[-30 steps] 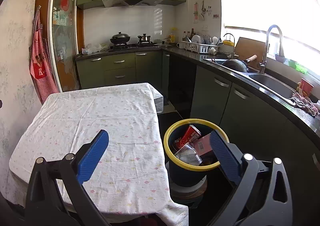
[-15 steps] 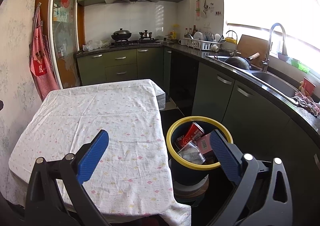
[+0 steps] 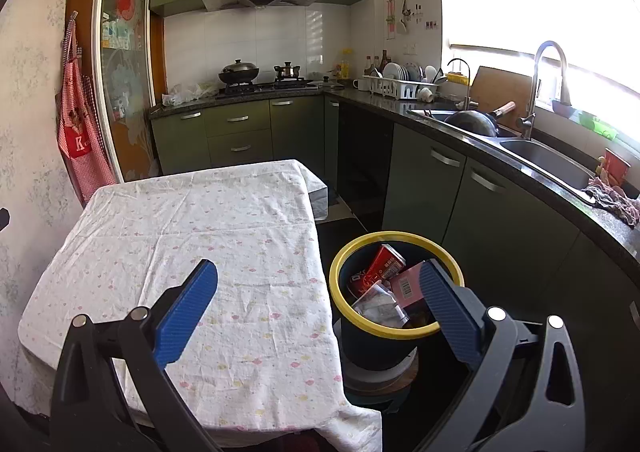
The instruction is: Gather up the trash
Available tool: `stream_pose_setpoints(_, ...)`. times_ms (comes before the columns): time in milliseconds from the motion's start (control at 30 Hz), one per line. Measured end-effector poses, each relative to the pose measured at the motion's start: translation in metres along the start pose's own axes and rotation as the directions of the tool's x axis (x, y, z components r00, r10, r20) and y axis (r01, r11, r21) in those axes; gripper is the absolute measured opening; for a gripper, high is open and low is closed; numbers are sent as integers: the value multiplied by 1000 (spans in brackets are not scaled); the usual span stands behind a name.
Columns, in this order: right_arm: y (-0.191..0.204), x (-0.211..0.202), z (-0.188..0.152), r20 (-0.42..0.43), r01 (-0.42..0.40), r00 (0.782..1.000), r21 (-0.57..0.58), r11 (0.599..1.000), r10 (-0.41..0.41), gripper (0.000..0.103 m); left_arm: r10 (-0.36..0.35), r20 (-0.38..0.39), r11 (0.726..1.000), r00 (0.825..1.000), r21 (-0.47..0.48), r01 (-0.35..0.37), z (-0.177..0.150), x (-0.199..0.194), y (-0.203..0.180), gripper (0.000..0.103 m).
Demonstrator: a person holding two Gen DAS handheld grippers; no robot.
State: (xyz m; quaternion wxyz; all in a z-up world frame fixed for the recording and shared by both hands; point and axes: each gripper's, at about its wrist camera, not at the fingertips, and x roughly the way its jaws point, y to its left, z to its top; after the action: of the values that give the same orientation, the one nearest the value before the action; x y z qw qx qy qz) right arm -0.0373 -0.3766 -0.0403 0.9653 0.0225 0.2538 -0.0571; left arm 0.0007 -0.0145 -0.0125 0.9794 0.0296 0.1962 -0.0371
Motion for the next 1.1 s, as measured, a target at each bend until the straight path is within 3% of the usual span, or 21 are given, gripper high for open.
stream_pose_setpoints(1100, -1, 0, -3, -10, 5, 1000, -9, 1000, -5, 96, -43, -18, 999, 999, 6, 43, -8, 9, -10, 98)
